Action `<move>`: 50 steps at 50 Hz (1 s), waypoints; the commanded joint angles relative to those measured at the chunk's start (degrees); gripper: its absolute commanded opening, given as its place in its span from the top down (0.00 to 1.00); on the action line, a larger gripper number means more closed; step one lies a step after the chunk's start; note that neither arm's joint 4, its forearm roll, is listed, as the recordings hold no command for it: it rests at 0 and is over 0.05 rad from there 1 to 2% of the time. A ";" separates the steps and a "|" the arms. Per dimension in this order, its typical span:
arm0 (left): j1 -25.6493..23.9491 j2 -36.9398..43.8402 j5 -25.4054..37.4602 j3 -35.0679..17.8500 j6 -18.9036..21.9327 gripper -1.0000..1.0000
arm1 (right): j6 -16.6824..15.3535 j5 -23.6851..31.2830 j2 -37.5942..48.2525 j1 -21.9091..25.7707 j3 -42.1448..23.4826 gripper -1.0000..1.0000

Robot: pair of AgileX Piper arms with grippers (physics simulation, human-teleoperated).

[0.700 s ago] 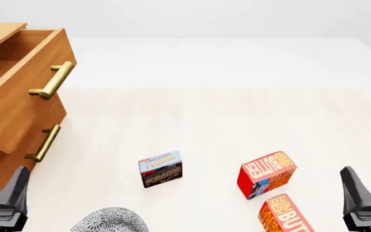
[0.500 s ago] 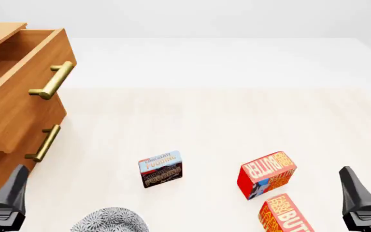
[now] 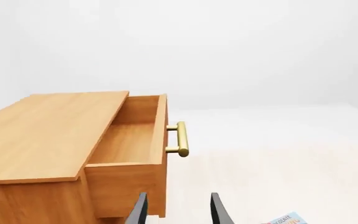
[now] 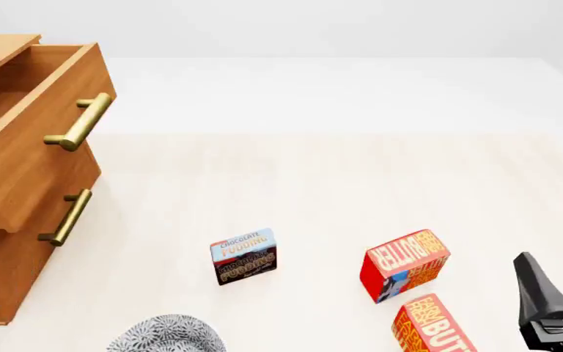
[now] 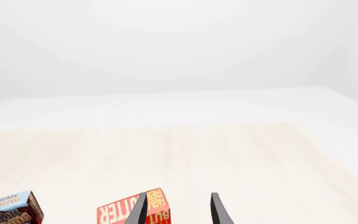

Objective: Put the chocolate pudding in the top drawer of the cabinet and close it.

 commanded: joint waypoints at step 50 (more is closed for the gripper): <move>-2.06 44.51 36.62 -55.49 -4.31 0.00 | -0.34 -0.06 -0.13 -0.04 0.01 0.00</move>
